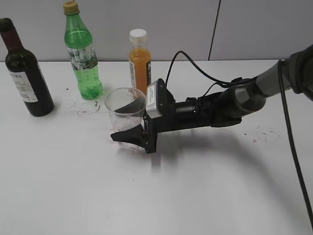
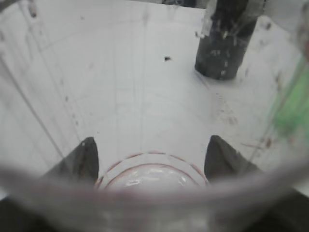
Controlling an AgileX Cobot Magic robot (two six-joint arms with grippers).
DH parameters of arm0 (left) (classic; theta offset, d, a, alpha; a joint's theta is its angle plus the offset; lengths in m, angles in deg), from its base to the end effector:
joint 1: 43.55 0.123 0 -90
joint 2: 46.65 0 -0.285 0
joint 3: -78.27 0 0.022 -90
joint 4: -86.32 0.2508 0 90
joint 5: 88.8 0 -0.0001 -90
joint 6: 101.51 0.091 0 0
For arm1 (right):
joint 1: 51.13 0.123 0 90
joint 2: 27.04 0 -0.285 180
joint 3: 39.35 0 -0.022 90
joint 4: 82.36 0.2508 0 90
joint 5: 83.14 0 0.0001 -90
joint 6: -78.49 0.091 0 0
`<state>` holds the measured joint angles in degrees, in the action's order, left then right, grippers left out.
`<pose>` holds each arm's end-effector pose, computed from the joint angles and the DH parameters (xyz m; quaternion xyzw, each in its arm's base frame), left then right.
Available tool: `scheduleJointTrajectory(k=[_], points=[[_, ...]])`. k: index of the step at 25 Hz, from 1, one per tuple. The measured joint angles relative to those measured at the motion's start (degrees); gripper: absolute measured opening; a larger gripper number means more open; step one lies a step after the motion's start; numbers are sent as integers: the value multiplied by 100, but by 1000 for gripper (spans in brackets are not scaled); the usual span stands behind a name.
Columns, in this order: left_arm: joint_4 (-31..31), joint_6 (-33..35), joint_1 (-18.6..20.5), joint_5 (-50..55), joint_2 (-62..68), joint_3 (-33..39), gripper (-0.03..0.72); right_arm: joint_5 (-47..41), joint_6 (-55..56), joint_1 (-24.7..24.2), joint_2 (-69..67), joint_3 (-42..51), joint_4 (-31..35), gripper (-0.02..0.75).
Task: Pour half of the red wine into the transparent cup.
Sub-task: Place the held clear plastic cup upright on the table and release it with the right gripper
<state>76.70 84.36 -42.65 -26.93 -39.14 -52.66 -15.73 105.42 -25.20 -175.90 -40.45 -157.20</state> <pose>-0.0058 -0.0135 0.2742 0.0410 0.8552 -0.0535 0.5139 0.3545 0.2625 0.0521 -0.5748 0.5174 0.4345 0.4617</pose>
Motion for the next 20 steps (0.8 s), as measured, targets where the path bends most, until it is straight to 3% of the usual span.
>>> scheduleJointTrajectory(k=[18, 20], points=[[0, 0, 0, 0, 0, 0, 232, 187, 591, 15, -665, -653, -684, 508], [0, 0, 0, 0, 0, 0, 232, 187, 622, 15, -675, -658, -689, 537]])
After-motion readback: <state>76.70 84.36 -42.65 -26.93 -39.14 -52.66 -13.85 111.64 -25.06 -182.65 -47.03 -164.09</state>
